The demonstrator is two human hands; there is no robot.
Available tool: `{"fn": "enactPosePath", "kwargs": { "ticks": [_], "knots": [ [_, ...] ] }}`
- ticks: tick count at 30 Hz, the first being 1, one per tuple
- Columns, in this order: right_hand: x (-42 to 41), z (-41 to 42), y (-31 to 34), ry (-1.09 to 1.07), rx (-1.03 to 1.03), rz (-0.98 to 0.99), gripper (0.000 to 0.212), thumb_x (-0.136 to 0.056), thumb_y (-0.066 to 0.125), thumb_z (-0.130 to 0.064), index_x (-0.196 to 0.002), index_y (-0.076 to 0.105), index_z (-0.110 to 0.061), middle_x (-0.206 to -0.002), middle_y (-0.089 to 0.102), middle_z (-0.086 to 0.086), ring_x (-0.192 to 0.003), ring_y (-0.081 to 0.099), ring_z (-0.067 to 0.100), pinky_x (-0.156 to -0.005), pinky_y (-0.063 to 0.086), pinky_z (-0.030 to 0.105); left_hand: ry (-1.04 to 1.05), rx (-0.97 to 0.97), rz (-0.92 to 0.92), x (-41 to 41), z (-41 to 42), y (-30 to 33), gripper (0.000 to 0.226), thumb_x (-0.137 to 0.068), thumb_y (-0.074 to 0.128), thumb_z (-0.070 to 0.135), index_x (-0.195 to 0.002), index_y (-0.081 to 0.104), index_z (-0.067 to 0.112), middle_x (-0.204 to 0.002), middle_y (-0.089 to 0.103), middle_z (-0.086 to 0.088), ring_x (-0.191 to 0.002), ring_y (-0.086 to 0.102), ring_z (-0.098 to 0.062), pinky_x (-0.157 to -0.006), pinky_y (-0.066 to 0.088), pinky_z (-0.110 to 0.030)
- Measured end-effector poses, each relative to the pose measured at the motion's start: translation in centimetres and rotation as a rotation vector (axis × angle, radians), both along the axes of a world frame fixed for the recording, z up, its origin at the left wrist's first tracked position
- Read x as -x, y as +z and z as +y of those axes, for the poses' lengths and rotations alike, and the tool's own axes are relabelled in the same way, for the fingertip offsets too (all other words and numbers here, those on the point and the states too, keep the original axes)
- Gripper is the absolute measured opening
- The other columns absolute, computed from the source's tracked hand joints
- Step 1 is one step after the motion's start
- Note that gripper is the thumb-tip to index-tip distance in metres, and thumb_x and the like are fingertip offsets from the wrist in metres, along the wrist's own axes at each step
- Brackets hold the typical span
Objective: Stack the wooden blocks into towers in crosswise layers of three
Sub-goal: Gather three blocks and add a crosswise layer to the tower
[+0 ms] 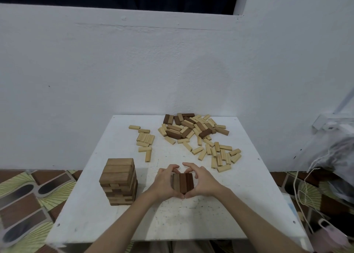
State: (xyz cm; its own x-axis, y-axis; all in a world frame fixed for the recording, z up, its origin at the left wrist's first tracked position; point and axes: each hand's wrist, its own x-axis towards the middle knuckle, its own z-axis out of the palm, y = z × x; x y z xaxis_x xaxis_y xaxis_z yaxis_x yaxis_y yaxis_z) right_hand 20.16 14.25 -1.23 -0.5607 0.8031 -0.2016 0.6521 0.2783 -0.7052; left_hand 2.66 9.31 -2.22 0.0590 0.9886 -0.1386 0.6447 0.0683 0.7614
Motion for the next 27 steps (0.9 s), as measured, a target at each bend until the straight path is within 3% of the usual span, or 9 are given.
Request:
{"fn": "enactPosePath", "kwargs": {
  "ticks": [5, 10, 15, 27],
  "knots": [
    [0.11, 0.11, -0.06, -0.002, -0.001, -0.008, 0.102, -0.060, 0.088, -0.025, -0.143, 0.030, -0.036, -0.113, 0.049, -0.020, -0.090, 0.037, -0.003, -0.078, 0.034, 0.021, -0.006, -0.004, 0.002, 0.11, 0.04, 0.02, 0.092, -0.055, 0.088, 0.029, -0.130, 0.034, 0.027, -0.112, 0.045, 0.014, -0.112, 0.034, -0.012, -0.097, 0.041, -0.032],
    [0.16, 0.09, 0.08, -0.010, 0.002, -0.008, 0.102, -0.060, 0.089, -0.025, -0.142, 0.030, -0.036, -0.113, 0.048, -0.019, -0.096, 0.038, 0.006, -0.085, 0.036, 0.026, 0.006, 0.000, 0.004, 0.07, 0.13, -0.20, 0.094, -0.054, 0.089, 0.029, -0.129, 0.033, 0.028, -0.108, 0.043, 0.018, -0.112, 0.036, -0.012, -0.097, 0.042, -0.032],
    [0.18, 0.04, -0.08, -0.030, 0.011, -0.012, 0.104, -0.057, 0.090, -0.027, -0.142, 0.030, -0.038, -0.111, 0.050, -0.023, -0.100, 0.041, 0.008, -0.092, 0.042, 0.033, 0.022, -0.001, -0.014, 0.13, 0.26, -0.54, 0.095, -0.052, 0.089, 0.030, -0.129, 0.033, 0.028, -0.114, 0.046, 0.012, -0.110, 0.037, -0.012, -0.089, 0.039, -0.023],
    [-0.38, -0.31, 0.72, -0.038, -0.003, 0.027, 0.104, -0.056, 0.090, -0.029, -0.142, 0.031, -0.037, -0.114, 0.051, -0.019, -0.098, 0.041, 0.003, -0.086, 0.039, 0.025, 0.014, 0.001, -0.008, -0.17, 0.45, 0.10, 0.098, -0.052, 0.090, 0.031, -0.131, 0.033, 0.027, -0.121, 0.045, 0.007, -0.098, 0.041, -0.001, -0.077, 0.034, -0.013]
  ]
}}
